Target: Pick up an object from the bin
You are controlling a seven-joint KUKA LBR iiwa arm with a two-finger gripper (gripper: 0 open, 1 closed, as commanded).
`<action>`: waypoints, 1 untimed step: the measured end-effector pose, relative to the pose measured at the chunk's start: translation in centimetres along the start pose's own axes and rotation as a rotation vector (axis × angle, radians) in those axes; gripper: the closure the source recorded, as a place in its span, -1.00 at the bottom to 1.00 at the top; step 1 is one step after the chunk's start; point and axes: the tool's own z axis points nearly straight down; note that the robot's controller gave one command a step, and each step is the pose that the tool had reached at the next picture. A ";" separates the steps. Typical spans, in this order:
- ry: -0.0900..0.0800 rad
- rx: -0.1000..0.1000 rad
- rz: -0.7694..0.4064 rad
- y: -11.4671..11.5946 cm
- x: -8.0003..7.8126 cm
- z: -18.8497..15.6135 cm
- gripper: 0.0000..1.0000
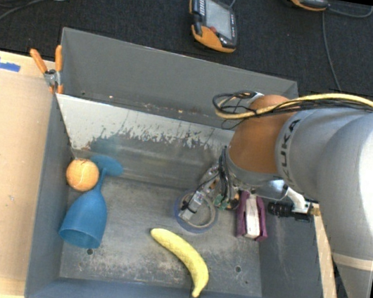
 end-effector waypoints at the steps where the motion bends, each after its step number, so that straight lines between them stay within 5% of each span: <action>1: 0.015 0.001 -0.316 -1.9 -0.2 -0.1 1.00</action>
Offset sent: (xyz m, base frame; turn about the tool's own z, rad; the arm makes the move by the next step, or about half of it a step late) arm 0.0000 0.0000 0.0000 0.0000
